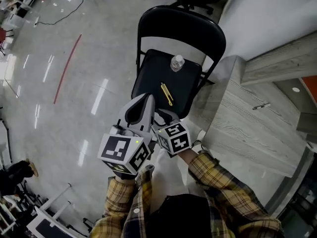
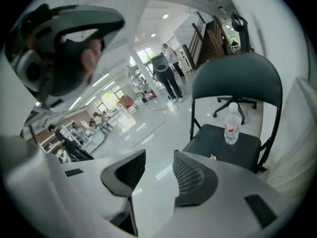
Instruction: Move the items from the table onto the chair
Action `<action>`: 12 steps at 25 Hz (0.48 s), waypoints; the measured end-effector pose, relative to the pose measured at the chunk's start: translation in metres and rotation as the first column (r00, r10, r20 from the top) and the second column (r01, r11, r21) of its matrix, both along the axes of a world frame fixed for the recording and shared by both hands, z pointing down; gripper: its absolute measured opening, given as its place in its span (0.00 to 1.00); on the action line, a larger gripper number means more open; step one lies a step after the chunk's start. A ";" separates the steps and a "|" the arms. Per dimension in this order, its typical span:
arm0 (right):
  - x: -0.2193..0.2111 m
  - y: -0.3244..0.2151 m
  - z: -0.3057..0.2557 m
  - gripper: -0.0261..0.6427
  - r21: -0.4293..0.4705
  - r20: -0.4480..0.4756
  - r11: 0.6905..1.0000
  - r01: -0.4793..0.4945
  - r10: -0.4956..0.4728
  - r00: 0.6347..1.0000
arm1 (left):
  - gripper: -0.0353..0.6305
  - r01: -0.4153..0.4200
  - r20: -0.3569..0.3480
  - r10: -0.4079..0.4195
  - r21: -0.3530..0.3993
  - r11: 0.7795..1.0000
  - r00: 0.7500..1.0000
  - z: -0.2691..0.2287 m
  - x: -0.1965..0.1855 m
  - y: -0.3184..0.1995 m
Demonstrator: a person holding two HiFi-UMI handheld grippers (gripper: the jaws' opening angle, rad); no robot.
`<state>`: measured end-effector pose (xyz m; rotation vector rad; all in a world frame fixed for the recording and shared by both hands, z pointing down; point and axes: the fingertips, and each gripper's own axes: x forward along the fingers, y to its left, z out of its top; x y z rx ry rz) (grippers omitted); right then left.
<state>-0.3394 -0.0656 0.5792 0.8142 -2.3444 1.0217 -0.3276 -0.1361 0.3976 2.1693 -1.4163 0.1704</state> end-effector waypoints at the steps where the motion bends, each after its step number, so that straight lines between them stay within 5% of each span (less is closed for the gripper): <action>1: 0.005 0.006 -0.025 0.29 0.015 0.034 1.000 0.007 -0.007 0.999 | 0.06 -0.025 0.005 0.025 0.014 1.000 1.000 -0.013 0.010 0.000; 7: 0.087 0.026 -0.137 0.29 0.090 0.185 0.993 -0.079 0.061 0.981 | 0.06 -0.218 0.009 0.218 0.089 0.972 0.976 -0.075 0.093 -0.001; 12: 0.195 0.052 -0.176 0.29 0.138 0.175 0.975 -0.174 0.149 0.973 | 0.06 -0.313 -0.047 0.318 0.089 0.945 0.947 -0.102 0.161 0.015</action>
